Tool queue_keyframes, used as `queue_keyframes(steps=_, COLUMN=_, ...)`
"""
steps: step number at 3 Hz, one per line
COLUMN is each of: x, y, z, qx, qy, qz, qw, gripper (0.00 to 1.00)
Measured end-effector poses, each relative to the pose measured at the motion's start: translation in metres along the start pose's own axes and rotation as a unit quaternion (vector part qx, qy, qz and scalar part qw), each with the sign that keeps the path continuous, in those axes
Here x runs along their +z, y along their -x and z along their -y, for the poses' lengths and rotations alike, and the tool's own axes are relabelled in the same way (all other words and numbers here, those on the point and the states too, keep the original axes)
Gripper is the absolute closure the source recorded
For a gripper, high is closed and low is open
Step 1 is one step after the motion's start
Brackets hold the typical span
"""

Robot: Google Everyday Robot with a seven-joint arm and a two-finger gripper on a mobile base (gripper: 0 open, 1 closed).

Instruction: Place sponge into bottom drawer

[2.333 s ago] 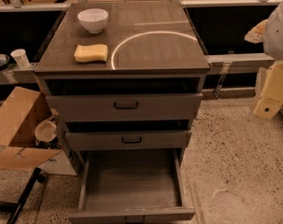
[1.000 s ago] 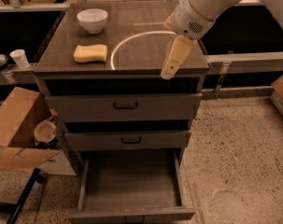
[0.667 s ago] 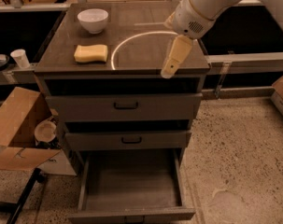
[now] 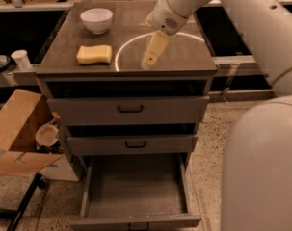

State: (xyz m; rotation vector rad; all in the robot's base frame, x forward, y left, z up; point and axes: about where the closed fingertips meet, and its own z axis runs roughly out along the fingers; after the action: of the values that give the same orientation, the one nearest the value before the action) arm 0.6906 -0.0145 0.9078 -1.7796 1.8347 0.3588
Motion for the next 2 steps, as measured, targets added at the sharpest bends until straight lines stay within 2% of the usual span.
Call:
queue_keyframes(steps=1, x=0.04, y=0.034, z=0.029, qx=0.002, qy=0.004, qz=0.047, qw=0.9989, gripper=0.0)
queue_keyframes(steps=2, x=0.065, y=0.048, z=0.042, qx=0.012, qy=0.003, qz=0.073, qw=0.9973, gripper=0.0)
